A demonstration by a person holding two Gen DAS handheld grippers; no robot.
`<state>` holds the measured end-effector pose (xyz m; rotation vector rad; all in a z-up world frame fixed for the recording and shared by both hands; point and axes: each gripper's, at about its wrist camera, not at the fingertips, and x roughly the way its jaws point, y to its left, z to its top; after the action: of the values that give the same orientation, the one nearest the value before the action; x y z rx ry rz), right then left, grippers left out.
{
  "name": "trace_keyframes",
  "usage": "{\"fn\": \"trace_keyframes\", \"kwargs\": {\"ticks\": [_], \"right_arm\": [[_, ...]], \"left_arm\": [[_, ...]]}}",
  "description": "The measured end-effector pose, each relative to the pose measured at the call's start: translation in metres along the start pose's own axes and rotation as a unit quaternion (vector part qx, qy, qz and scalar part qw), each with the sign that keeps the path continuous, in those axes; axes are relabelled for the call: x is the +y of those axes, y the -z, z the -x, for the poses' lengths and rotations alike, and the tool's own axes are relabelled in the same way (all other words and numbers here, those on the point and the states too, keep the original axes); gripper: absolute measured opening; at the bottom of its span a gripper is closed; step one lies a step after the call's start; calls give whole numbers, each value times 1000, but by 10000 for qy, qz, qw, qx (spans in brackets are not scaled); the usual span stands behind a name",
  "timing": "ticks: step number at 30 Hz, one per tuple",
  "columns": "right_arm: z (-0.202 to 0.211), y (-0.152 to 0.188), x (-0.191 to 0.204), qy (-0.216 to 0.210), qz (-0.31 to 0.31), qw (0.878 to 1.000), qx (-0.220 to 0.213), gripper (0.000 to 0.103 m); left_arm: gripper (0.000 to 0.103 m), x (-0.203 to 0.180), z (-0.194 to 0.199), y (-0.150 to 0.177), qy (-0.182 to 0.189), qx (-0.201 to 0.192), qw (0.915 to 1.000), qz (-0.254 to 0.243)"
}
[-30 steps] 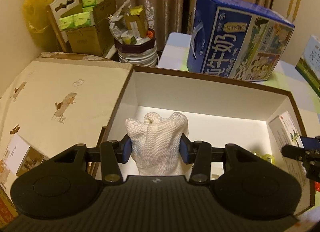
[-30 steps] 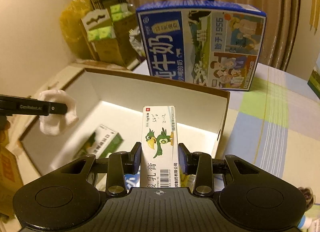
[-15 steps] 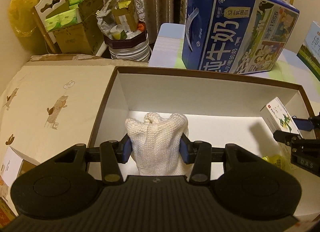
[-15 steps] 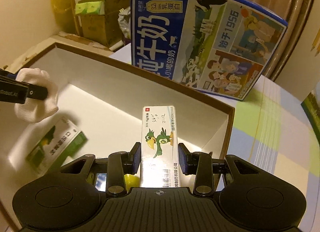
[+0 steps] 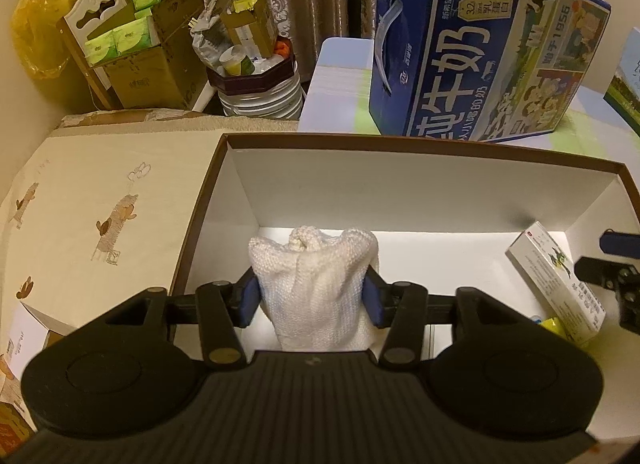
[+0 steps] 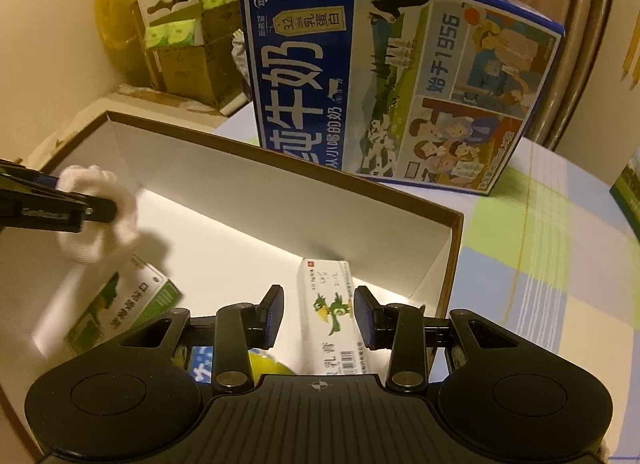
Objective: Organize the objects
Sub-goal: 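Carry the white cloth and ointment box over the brown box with both grippers, then release the white cloth with the left gripper while the right releases the ointment box, then move both grippers back toward the remaining items on the tablecloth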
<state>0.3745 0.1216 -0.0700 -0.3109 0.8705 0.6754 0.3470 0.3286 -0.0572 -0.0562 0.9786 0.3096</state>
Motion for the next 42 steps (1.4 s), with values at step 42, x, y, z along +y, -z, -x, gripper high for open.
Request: {"fn": "trace_keyframes", "kwargs": {"ticks": [42], "right_arm": [[131, 63, 8, -649, -699, 9947, -377, 51]], "left_arm": [[87, -28, 128, 79, 717, -90, 9974, 34]]}}
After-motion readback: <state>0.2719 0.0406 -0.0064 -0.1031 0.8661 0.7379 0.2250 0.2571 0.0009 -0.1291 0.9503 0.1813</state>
